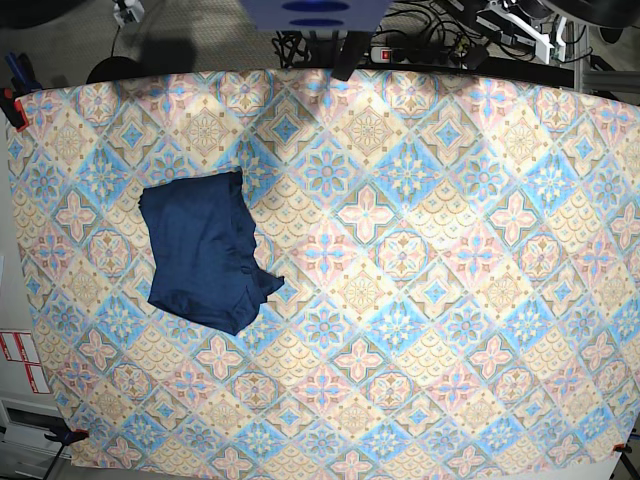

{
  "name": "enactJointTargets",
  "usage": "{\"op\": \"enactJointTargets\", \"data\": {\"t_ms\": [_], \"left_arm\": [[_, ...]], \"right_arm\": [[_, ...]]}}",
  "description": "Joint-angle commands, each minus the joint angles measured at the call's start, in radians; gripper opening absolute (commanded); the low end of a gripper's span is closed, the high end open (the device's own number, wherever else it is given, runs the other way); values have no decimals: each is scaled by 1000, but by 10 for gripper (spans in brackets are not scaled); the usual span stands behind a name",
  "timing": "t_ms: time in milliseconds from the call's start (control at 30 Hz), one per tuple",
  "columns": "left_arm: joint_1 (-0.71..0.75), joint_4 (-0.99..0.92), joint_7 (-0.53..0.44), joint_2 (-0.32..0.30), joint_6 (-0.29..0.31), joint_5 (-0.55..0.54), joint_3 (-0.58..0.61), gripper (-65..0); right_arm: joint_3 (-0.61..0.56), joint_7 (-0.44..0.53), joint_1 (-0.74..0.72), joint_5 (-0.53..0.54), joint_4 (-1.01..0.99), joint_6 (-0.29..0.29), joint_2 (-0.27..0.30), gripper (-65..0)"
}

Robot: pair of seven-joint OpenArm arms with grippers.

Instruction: Fold the T-shirt properly

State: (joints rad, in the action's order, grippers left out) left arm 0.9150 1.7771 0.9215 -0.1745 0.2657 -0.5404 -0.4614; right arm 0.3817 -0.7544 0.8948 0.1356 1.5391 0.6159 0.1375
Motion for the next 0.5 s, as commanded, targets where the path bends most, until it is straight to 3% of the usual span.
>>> {"op": "enactJointTargets", "data": {"t_ms": [0,167,467], "left_arm": [[9,-35,-31,-9,5,-11,13,-650],[-69,-288,-193,-23,5,81,140,-650],[-250,-739,-486,-24,4,181,344,-650]], "right_arm": [[7,43,-22,22,-39,11,14,-650],[3,169,-139,17,-383,11,14,-650],[-177,459,-308,16,-859,9,17,-650]]}}
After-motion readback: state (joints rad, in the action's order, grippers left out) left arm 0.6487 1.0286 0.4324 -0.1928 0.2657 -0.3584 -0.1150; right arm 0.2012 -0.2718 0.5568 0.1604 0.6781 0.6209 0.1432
